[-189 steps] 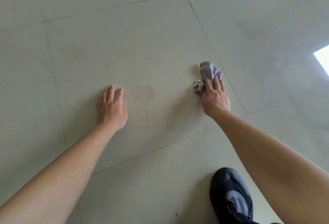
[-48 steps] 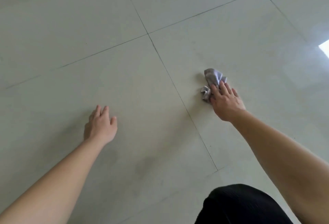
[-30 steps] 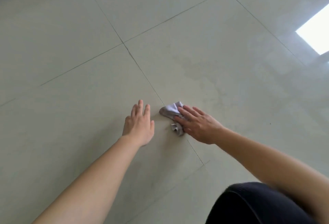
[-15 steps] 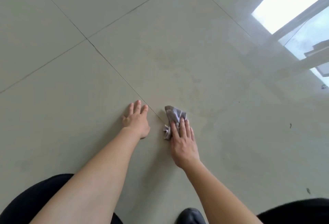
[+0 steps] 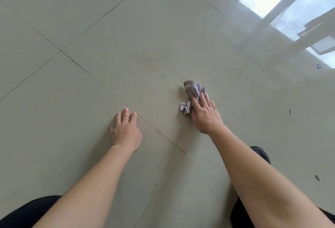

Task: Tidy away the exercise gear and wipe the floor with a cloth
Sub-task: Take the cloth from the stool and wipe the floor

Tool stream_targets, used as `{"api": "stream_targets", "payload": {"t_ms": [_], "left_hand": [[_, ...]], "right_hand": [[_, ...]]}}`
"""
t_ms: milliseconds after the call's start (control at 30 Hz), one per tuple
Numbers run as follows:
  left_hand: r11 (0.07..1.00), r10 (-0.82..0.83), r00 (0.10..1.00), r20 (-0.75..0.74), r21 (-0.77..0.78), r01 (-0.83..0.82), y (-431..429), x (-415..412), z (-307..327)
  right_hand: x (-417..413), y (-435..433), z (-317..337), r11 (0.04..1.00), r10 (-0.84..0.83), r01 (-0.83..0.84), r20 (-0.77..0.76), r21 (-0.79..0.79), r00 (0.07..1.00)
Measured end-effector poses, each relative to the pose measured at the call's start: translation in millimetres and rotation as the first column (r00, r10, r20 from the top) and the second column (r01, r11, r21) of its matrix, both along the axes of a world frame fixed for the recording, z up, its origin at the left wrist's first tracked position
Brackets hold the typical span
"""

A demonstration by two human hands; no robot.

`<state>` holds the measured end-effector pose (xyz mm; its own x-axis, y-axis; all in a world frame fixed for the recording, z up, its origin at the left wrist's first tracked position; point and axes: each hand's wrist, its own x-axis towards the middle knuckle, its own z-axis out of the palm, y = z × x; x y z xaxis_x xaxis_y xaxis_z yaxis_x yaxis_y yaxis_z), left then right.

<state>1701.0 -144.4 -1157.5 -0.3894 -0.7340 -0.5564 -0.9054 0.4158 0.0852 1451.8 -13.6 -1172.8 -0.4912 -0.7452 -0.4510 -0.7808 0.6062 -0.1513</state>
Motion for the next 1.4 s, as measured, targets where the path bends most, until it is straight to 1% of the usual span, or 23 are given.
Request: {"api": "stream_targets", "payload": {"t_ms": [133, 200, 267, 367, 467, 533, 567, 600, 667, 700, 767, 800, 833, 900, 967, 1000, 1067, 1133, 1200, 1267, 1333, 1367, 1400], "left_hand": [[0.988, 0.020, 0.988, -0.152, -0.148, -0.042, -3, 3, -10], [0.975, 0.007, 0.982, -0.187, -0.217, -0.049, -5, -2, -13], [0.968, 0.014, 0.987, -0.160, -0.245, -0.054, -8, -9, -12], [0.969, 0.053, 0.991, -0.121, -0.234, -0.081, -9, -19, -8], [0.979, 0.122, 0.990, -0.072, -0.158, -0.132, -10, -25, -12], [0.984, 0.132, 0.990, -0.054, -0.116, -0.138, -9, -26, -15], [0.985, 0.125, 0.991, -0.048, -0.116, -0.130, -9, -26, -16], [0.986, 0.112, 0.993, -0.040, -0.123, -0.116, -10, -25, -17], [0.986, 0.088, 0.996, -0.020, -0.143, -0.090, -11, -22, -18], [0.985, 0.084, 0.996, -0.014, -0.150, -0.085, -12, -22, -18], [0.984, 0.093, 0.996, -0.009, -0.152, -0.093, -12, -21, -18], [0.984, 0.099, 0.995, -0.009, -0.149, -0.099, -13, -22, -18], [0.984, 0.100, 0.995, -0.008, -0.148, -0.100, -13, -23, -18], [0.985, 0.091, 0.996, 0.002, -0.146, -0.090, -12, -26, -18], [0.985, 0.102, 0.995, -0.006, -0.141, -0.102, -13, -26, -17], [0.983, 0.109, 0.994, -0.016, -0.147, -0.110, -13, -26, -16], [0.979, 0.099, 0.994, -0.039, -0.175, -0.104, -14, -23, -18], [0.978, 0.099, 0.993, -0.058, -0.181, -0.108, -9, -27, -21], [0.969, 0.098, 0.995, -0.024, -0.225, -0.101, -5, -25, -22], [0.970, 0.089, 0.996, -0.034, -0.226, -0.094, -6, -25, -28], [0.964, 0.135, 0.989, -0.062, -0.224, -0.146, -7, -26, -31], [0.961, 0.141, 0.988, -0.066, -0.232, -0.153, -6, -26, -30], [0.961, 0.136, 0.989, -0.065, -0.233, -0.148, -6, -26, -30]], "right_hand": [[-6, -46, -8, 0.986, -0.161, 0.163, 0.037, -0.044, 0.986], [10, -51, -10, 0.988, -0.127, 0.131, 0.050, -0.082, 0.991], [40, -35, -12, 0.987, 0.061, -0.049, 0.075, -0.154, 0.995], [83, 20, -16, 0.895, 0.393, -0.356, 0.094, -0.269, 0.915], [76, 71, -25, 0.822, 0.542, -0.504, 0.093, -0.266, 0.835], [46, 82, -27, 0.800, 0.565, -0.535, 0.041, -0.272, 0.824], [29, 83, -28, 0.818, 0.532, -0.510, 0.013, -0.266, 0.847], [11, 80, -29, 0.863, 0.447, -0.434, -0.010, -0.259, 0.895], [-24, 71, -27, 0.951, 0.163, -0.166, -0.034, -0.260, 0.986], [-37, 64, -25, 0.968, 0.001, -0.009, -0.033, -0.250, 0.999], [-43, 47, -21, 0.949, -0.245, 0.235, -0.019, -0.210, 0.969], [-38, 40, -20, 0.934, -0.308, 0.298, -0.019, -0.199, 0.951], [-29, 37, -20, 0.930, -0.322, 0.312, -0.021, -0.196, 0.946], [3, 40, -21, 0.955, -0.219, 0.212, -0.013, -0.210, 0.976], [43, 49, -24, 0.974, -0.023, 0.026, 0.014, -0.227, 1.000], [62, 52, -24, 0.969, 0.060, -0.051, 0.029, -0.241, 0.998], [82, 51, -25, 0.951, 0.159, -0.145, 0.029, -0.272, 0.987], [75, 46, -33, 0.935, 0.200, -0.191, -0.002, -0.297, 0.980], [62, 39, -38, 0.903, 0.283, -0.271, -0.013, -0.334, 0.959], [42, 33, -34, 0.883, 0.389, -0.378, -0.017, -0.279, 0.921], [15, 21, -30, 0.876, 0.409, -0.407, -0.049, -0.260, 0.911], [-2, 13, -26, 0.896, 0.368, -0.369, -0.054, -0.245, 0.928], [-20, 4, -23, 0.931, 0.283, -0.286, -0.049, -0.227, 0.958]]}}
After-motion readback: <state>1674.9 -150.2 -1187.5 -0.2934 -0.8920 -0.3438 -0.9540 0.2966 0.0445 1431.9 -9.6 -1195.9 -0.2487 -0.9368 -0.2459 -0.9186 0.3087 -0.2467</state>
